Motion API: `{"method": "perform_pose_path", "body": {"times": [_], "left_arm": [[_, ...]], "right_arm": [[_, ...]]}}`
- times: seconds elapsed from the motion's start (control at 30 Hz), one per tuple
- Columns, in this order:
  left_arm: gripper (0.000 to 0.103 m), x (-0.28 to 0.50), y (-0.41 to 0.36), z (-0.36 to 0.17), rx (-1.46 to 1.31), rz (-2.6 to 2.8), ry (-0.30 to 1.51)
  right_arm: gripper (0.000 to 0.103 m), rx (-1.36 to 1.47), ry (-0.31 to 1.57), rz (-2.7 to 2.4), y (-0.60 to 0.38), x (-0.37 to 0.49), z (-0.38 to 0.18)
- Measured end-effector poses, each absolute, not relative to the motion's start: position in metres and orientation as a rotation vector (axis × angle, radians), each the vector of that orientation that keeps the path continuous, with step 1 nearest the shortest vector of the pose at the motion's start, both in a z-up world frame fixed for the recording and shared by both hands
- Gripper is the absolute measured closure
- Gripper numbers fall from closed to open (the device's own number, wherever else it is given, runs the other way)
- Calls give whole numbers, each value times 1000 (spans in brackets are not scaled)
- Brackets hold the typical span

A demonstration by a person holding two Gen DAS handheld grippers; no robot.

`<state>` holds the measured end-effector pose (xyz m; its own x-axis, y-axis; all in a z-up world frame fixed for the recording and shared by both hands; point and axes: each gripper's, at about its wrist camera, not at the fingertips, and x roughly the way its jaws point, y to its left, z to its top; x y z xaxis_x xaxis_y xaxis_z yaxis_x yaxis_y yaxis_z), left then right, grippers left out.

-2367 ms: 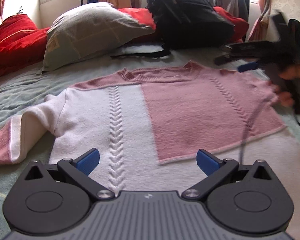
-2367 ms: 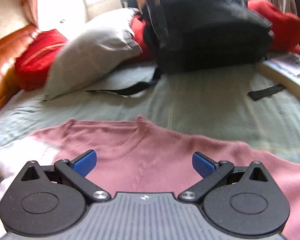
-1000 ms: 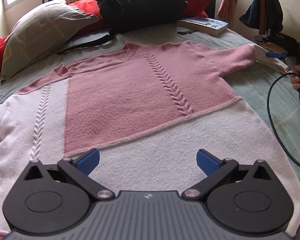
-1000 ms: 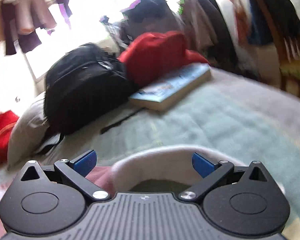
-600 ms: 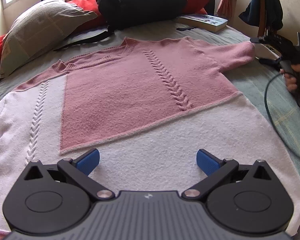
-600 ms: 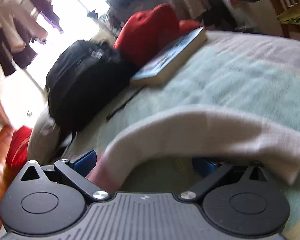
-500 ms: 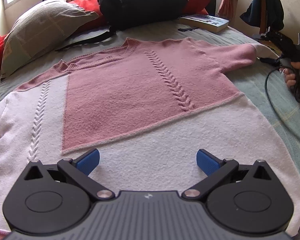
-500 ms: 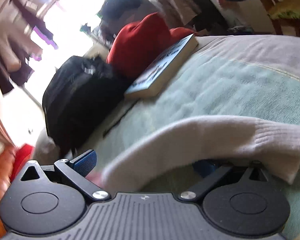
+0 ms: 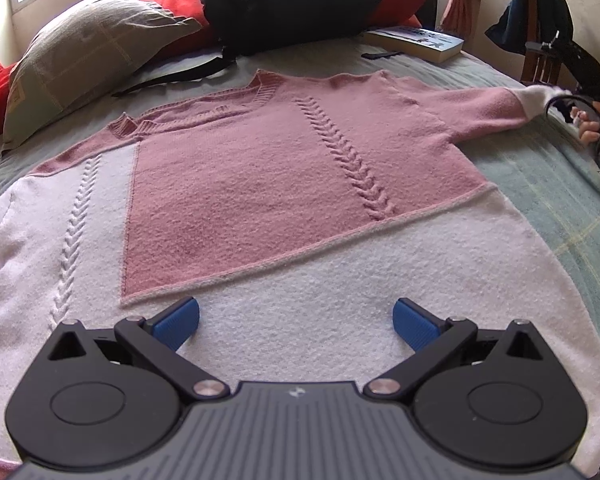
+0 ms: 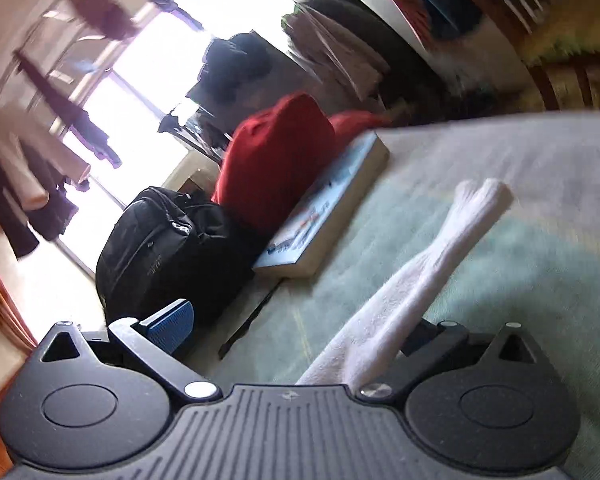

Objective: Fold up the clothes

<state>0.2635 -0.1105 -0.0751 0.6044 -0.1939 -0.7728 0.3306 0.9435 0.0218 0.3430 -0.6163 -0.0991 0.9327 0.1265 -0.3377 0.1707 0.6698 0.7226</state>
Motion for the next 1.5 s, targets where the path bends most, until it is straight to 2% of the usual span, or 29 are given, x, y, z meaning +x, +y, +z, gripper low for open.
{"method": "perform_pose_path", "body": {"times": [0.27,0.33,0.4,0.43,0.47,0.5,0.6,0.7,0.73,0.77,0.8,0.83,1.03,1.1,1.17,1.4,1.5], "left_arm": [[1,263,-112,-74,179,-307,870],[1,263,-111,-74,177,-304,870],[1,263,-111,-75,175,-303,871],[1,263,-111,-75,175,-303,871],[1,263,-111,-75,175,-303,870],[1,263,-111,-75,176,-304,869],[1,261,-112,-74,178,-310,867],[1,261,-112,-73,180,-313,867],[1,260,-112,-72,181,-312,867],[1,260,-111,-72,181,-312,864],[1,259,-111,-71,181,-313,862],[1,259,-111,-70,181,-316,859],[1,255,-110,-63,203,-307,831],[1,254,-109,-61,204,-301,822],[1,254,-107,-59,197,-298,819],[1,252,-99,-58,215,-262,822],[1,252,-92,-57,207,-252,819]], "right_arm": [[1,855,393,-76,-623,335,-106],[16,845,383,-112,-627,333,-100],[45,818,409,-150,-630,333,-95],[51,797,427,-170,-631,333,-92],[68,770,447,-192,-631,332,-89],[91,737,470,-216,-631,330,-87],[92,660,487,-262,-629,323,-80],[90,614,473,-288,-627,315,-74],[84,605,488,-322,-627,314,-73],[63,599,517,-377,-629,314,-72],[30,593,547,-432,-630,315,-71],[23,594,565,-481,-631,313,-70],[22,583,590,-427,-604,306,-49],[9,591,624,-227,-577,317,-41],[2,591,677,-3,-541,335,-38],[0,462,876,385,-412,412,-56],[0,439,939,398,-394,435,-72]]}}
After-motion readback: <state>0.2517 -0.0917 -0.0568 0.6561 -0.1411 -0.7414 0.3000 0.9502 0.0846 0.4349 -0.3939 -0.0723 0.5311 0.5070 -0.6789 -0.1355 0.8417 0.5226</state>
